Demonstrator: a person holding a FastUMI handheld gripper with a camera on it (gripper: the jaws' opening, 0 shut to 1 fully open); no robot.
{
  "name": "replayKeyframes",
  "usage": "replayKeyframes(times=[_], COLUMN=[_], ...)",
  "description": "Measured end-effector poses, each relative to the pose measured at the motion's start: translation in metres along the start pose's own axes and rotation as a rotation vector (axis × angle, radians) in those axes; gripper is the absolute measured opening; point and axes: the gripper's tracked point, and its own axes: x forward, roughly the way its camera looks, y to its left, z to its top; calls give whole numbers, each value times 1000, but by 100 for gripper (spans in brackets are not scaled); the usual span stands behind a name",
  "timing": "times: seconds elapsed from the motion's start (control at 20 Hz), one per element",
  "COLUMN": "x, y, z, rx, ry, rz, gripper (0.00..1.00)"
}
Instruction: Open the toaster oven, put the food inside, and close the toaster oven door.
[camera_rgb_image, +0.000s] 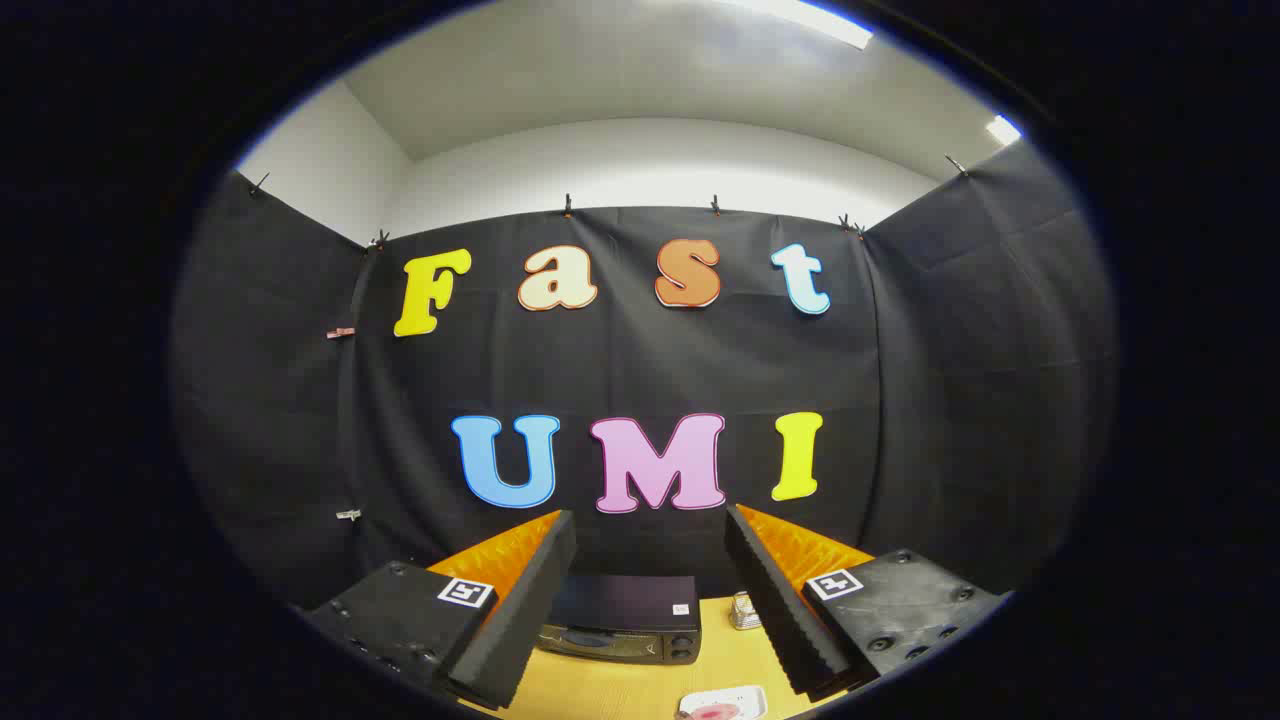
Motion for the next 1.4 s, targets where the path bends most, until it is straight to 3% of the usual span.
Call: replayKeyframes(times=[1.4], x=[4], y=[-20], z=[-6], rx=[3], ry=[11], rz=[-30], gripper=[97])
